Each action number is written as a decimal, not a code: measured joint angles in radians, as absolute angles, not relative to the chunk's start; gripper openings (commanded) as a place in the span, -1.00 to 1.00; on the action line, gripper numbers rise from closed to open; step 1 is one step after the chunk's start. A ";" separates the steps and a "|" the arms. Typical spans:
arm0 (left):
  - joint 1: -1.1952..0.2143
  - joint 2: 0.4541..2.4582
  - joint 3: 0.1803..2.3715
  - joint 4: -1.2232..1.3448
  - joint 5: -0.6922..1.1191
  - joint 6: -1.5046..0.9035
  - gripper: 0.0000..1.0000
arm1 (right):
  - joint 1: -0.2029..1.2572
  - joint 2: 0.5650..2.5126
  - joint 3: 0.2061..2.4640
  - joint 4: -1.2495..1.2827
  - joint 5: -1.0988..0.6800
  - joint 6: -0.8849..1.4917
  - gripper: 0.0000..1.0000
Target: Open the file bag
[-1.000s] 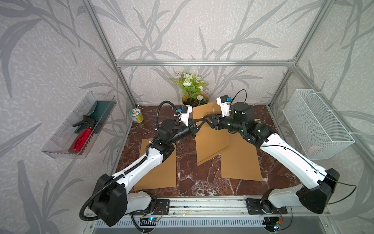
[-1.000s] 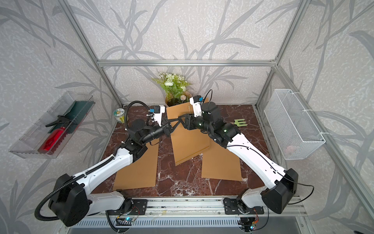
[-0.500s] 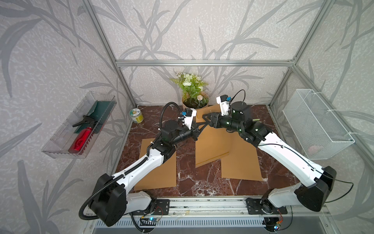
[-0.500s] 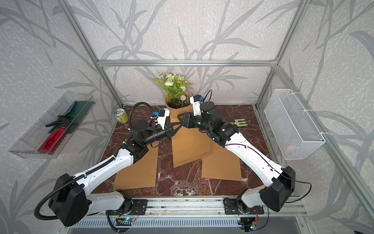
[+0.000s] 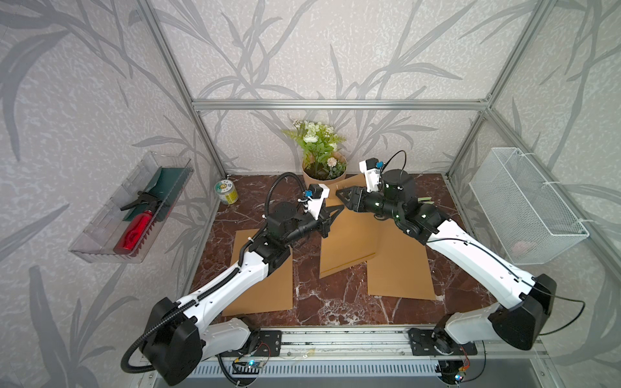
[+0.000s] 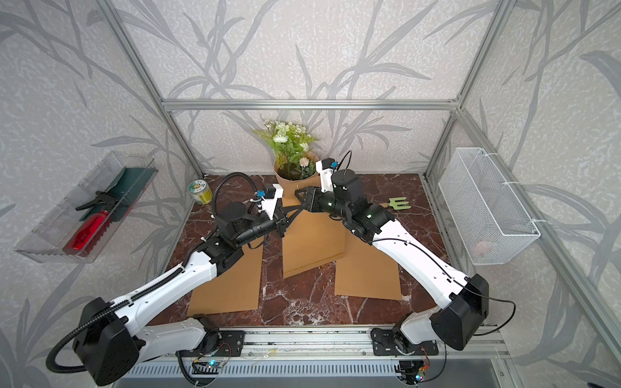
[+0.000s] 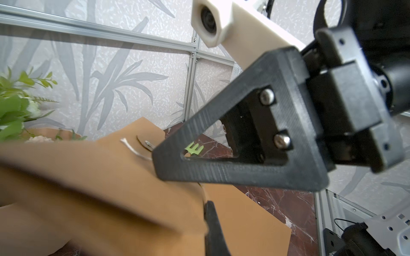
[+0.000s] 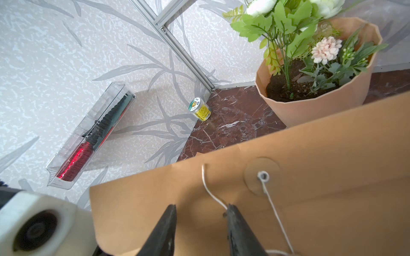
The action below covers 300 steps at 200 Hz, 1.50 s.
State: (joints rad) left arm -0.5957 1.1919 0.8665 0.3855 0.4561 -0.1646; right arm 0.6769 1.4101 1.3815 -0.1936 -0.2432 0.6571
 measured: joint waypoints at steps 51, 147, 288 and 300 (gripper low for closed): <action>-0.596 1.190 0.867 0.373 0.405 -0.111 -1.00 | 0.677 1.335 1.394 -0.281 -0.212 0.569 -0.20; -0.596 1.190 0.883 0.326 0.402 -0.072 -1.00 | 0.675 1.327 1.522 -0.507 -0.179 0.346 -0.32; -0.596 1.189 0.895 0.375 0.366 -0.127 -1.00 | 0.675 1.298 1.448 -0.543 -0.178 0.346 -1.00; -0.596 1.189 0.895 0.390 0.364 -0.141 -1.00 | 0.675 1.298 1.438 -0.538 -0.184 0.350 -1.00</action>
